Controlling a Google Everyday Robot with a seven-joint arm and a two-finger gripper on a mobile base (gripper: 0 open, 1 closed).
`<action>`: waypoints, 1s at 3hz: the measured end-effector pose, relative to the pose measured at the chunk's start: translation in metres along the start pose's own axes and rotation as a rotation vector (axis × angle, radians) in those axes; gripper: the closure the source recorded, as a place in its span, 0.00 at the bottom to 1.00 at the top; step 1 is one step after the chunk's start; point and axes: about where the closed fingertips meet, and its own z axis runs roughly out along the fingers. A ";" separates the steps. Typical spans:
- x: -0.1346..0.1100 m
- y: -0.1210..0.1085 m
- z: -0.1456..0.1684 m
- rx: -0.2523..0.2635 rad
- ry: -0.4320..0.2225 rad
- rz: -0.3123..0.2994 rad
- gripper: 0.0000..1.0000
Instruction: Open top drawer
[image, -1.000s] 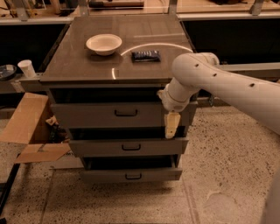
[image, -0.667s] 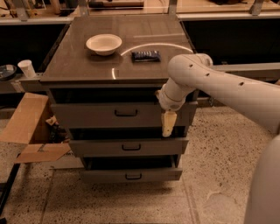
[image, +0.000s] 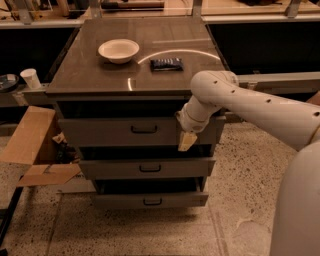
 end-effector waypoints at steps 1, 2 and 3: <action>-0.002 -0.001 -0.006 0.000 0.000 0.000 0.66; -0.002 -0.001 -0.009 0.000 0.000 0.000 0.89; -0.003 0.010 -0.026 0.024 -0.015 -0.010 1.00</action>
Offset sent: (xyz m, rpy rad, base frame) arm -0.0600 -0.0343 0.0761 0.0537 -0.1348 0.0023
